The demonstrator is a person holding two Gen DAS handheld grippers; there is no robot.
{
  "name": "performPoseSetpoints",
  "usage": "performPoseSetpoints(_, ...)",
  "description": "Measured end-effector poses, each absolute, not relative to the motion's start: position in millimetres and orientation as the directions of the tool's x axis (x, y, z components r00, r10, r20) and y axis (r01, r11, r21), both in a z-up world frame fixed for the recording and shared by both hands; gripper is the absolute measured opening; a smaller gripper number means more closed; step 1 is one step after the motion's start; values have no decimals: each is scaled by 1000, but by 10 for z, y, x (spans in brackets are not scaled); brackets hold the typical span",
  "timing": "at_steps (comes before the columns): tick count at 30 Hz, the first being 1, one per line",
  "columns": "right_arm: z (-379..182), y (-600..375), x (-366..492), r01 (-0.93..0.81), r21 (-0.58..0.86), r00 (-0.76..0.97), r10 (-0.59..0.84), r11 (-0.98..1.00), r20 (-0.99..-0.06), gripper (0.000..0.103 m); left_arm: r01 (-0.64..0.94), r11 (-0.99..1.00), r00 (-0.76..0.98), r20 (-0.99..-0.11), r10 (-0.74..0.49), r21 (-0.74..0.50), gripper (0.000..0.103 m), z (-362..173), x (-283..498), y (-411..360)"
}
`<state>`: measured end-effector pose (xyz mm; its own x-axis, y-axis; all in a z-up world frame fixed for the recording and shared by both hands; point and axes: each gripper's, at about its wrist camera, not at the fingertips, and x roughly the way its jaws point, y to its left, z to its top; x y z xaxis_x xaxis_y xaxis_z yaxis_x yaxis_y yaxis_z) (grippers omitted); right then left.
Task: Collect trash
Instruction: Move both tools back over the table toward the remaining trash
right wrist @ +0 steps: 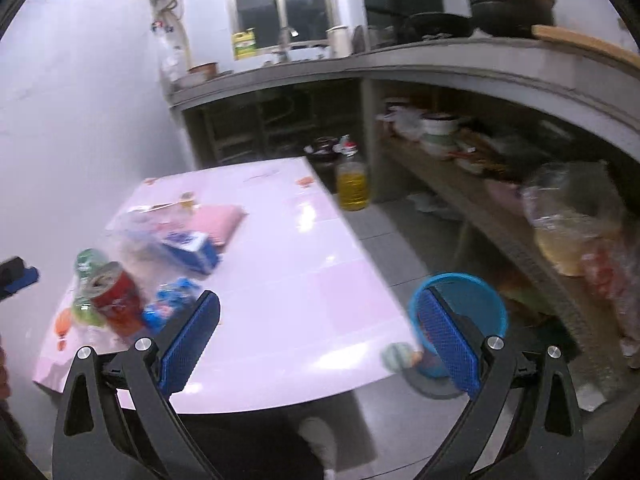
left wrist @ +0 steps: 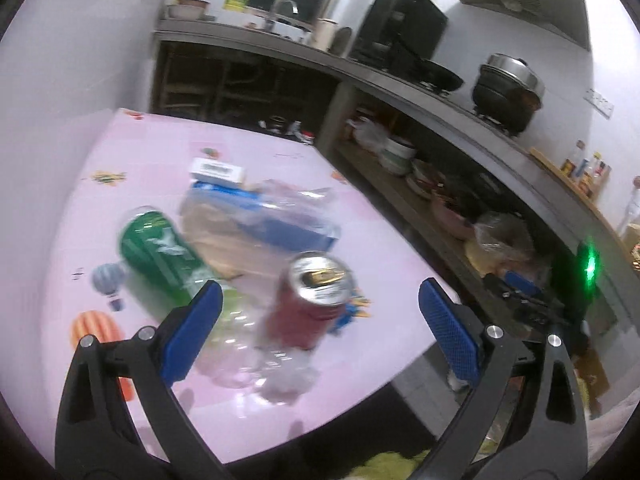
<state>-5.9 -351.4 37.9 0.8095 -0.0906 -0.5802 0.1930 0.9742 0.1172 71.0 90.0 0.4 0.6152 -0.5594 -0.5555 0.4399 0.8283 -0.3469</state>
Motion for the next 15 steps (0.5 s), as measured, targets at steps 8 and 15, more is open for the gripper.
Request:
performPoseSetpoints(8,292,-3305,159,102,225,787,60,969,-614,94,360,877,647,-592,-480,-318,95,-236,819,1117)
performPoseSetpoints(15,216,-3196,357,35,351,752,207,936,-625,88,370,866,656,-565,-500,-336,95,-293,940,1147)
